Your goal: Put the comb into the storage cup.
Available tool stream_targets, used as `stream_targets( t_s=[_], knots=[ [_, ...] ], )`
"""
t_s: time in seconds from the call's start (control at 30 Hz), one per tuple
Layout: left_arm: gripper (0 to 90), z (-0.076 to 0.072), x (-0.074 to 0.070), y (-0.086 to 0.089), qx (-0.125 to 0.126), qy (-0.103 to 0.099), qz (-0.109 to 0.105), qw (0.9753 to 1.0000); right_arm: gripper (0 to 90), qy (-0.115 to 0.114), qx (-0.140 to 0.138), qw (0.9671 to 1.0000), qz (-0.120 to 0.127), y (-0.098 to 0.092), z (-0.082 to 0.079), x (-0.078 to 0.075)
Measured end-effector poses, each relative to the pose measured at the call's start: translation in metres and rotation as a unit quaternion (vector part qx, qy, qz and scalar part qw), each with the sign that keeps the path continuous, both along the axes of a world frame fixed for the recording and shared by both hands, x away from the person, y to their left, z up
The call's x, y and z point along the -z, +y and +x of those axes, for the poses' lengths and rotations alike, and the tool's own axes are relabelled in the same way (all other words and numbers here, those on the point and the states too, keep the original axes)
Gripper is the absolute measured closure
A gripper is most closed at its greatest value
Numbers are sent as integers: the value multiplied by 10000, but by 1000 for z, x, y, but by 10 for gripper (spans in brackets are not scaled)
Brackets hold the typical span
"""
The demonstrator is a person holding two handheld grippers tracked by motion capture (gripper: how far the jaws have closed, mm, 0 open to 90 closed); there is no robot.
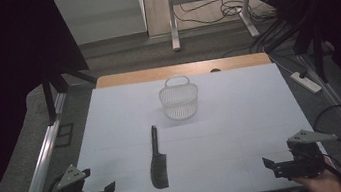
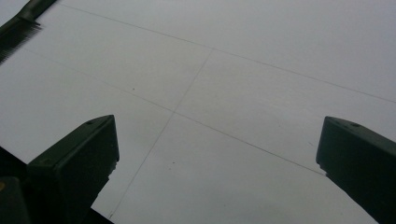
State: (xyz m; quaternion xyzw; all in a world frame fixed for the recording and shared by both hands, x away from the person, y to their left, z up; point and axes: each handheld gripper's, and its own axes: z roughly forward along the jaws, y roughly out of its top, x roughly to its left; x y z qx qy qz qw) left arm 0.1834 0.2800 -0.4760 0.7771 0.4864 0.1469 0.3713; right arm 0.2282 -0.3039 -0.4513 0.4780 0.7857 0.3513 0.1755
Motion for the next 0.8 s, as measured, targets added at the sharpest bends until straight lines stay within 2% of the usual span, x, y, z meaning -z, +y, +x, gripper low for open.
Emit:
stream_targets(
  t_s=[0.13,0.4,0.63,0.8],
  knots=[
    [0,2,0,1,-45,50,-73,10000,0,27,8,10000,2,0,0,0],
    [0,4,1,1,-18,132,-79,9999,0,41,61,10000,-63,-1,-1,1],
    [0,4,1,3,-107,184,-133,9997,0,62,56,9999,-67,0,1,1],
    [0,6,1,1,-144,208,-63,9997,0,123,108,9998,-86,0,2,1]
  ],
)
